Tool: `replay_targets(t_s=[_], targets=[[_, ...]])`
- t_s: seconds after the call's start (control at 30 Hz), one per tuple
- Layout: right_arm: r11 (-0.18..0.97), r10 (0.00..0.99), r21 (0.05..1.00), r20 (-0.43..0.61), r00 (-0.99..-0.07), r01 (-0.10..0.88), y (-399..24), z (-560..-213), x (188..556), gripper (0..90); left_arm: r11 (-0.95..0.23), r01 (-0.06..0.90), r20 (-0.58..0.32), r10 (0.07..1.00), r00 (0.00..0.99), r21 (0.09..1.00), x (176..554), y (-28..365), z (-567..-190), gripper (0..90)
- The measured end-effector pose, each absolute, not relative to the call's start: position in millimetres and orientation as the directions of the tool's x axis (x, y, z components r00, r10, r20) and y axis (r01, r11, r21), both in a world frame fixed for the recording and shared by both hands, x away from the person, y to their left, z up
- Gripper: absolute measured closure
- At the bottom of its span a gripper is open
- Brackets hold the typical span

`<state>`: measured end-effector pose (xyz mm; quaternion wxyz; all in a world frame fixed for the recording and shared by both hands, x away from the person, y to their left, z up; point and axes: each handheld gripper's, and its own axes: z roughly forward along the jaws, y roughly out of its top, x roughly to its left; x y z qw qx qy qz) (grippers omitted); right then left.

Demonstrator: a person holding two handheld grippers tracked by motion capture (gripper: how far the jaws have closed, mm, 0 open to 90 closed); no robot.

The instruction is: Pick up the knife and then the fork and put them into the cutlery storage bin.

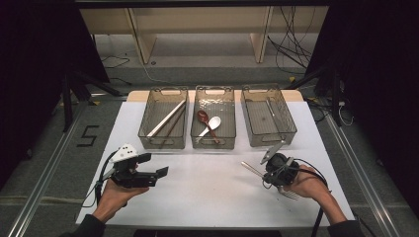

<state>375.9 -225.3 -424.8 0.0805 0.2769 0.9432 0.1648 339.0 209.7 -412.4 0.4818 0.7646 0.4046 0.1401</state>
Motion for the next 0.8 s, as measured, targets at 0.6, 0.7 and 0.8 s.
replay_targets(t_s=[0.6, 0.7, 0.8], targets=[[0.681, 0.638, 0.499, -0.045, -0.768, 0.536, -241.7, -401.7, 391.4, 84.8, -0.203, 0.486, -0.177, 0.758, 0.628, 0.850, 339.1, 211.2, -412.3, 15.3], [0.652, 0.656, 0.531, -0.036, -0.754, 0.542, -245.7, -393.7, 397.9, 84.8, -0.200, 0.486, -0.178, 0.760, 0.625, 0.851, 339.1, 211.4, -412.5, 15.3], [0.619, 0.675, 0.558, -0.020, -0.738, 0.552, -249.5, -388.3, 404.3, 84.9, -0.199, 0.485, -0.179, 0.759, 0.626, 0.851, 339.0, 211.3, -412.4, 15.3]])
